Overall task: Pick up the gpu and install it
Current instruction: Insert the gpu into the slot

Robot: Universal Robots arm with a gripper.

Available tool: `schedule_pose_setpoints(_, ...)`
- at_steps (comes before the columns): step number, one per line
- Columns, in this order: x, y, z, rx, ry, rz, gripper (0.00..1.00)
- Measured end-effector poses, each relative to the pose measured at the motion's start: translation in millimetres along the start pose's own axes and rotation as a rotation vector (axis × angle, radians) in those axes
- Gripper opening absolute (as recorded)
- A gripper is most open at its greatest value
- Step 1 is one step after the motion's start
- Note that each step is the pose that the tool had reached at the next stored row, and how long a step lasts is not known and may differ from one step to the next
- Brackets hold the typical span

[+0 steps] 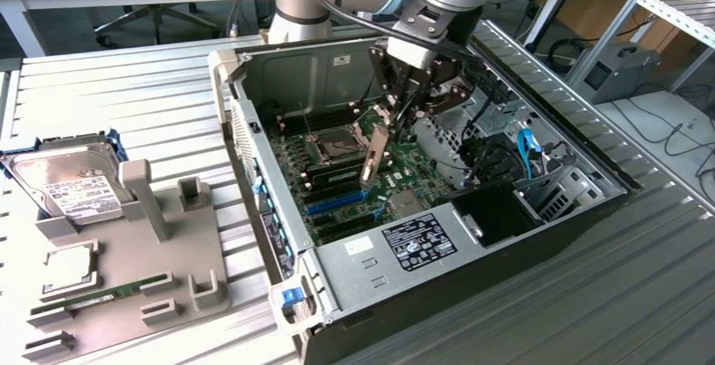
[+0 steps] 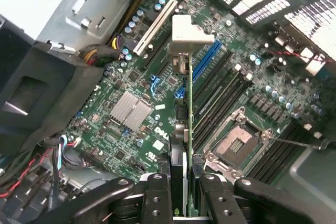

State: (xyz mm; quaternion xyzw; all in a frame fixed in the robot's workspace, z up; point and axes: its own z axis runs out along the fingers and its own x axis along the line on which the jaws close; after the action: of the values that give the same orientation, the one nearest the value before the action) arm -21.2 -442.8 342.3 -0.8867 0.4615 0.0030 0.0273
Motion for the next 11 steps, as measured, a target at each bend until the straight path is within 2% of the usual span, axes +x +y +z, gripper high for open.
schedule_pose_setpoints(4,0.0,0.1,1.3,0.0024,0.0048,0.091,0.26)
schedule_pose_setpoints(11,0.1,0.1,2.7,0.0051,0.0114,0.208,0.26)
